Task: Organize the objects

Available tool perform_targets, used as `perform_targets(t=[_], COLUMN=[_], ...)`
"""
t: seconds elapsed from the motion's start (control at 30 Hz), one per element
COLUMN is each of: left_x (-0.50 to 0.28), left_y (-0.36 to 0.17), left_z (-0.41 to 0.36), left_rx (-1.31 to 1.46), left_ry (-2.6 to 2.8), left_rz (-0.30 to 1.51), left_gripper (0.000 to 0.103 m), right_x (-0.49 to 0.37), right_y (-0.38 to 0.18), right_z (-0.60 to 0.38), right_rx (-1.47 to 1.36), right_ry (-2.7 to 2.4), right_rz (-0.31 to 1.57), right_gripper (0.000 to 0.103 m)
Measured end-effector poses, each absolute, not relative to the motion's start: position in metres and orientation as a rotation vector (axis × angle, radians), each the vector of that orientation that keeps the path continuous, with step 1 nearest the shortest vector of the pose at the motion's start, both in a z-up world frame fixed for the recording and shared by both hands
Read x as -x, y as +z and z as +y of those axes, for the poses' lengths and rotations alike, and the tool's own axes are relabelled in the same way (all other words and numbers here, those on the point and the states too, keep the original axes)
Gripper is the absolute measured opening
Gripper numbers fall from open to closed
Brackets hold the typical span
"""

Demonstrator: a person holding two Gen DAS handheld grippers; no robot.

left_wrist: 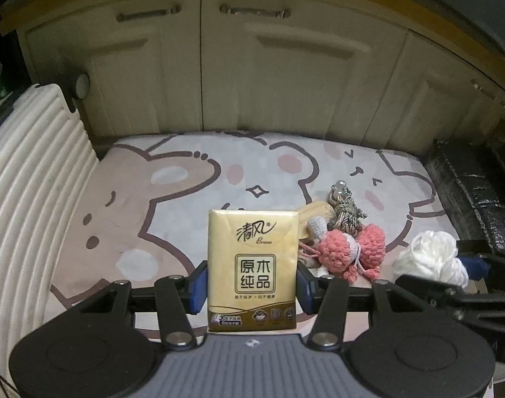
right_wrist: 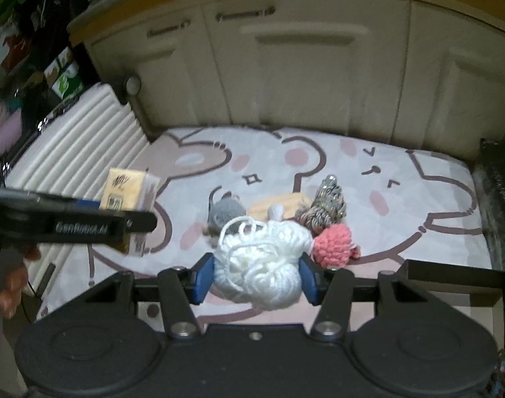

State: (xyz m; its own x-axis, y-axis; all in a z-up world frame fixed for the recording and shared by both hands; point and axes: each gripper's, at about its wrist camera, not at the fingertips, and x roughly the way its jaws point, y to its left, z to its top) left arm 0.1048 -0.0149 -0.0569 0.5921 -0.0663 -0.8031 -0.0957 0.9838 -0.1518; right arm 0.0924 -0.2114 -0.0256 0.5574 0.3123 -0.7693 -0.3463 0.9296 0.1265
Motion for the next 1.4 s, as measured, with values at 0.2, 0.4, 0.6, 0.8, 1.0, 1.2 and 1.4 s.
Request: perform_targets(t=[0.2,0.4,0.6,0.8,1.0,1.2,1.4], left_x=[-0.092,-0.082,-0.079,-0.079,-0.082,-0.09,-0.101], left_y=[-0.048,-0.042,-0.038,-0.035,-0.034,-0.032,-0.03], left_z=[-0.018,-0.015,-0.01,-0.012,-0.022,-0.044,-0.078], left_rx=[0.168,0.177,0.192,0.199,0.211,0.23,0.24], left_ry=[0.024,0.048,0.073,0.074,0.063,0.02,-0.045], left_rz=[0.913,0.897,0.888,0.878,0.879,0.876,0.873], left_gripper=[0.052,0.052,0.052,0.052,0.052,0.052,0.052], right_x=[-0.087,-0.087,-0.087,-0.083,-0.08,-0.077,-0.074], right_y=[-0.017,-0.009,-0.007,-0.001,0.006,0.011,0.01], right_z=[-0.217,-0.225,-0.227,-0.229,-0.236,-0.253,-0.285], right_rx=[0.024,-0.015,-0.001,0.022,0.021,0.012,-0.011], right_ry=[0.352,0.304,0.284,0.271,0.261,0.234,0.181], right_rz=[0.873,0.856,0.849,0.844,0.83,0.824,0.822], right_gripper=[0.054,0.054,0.055,0.055,0.055,0.055,0.055])
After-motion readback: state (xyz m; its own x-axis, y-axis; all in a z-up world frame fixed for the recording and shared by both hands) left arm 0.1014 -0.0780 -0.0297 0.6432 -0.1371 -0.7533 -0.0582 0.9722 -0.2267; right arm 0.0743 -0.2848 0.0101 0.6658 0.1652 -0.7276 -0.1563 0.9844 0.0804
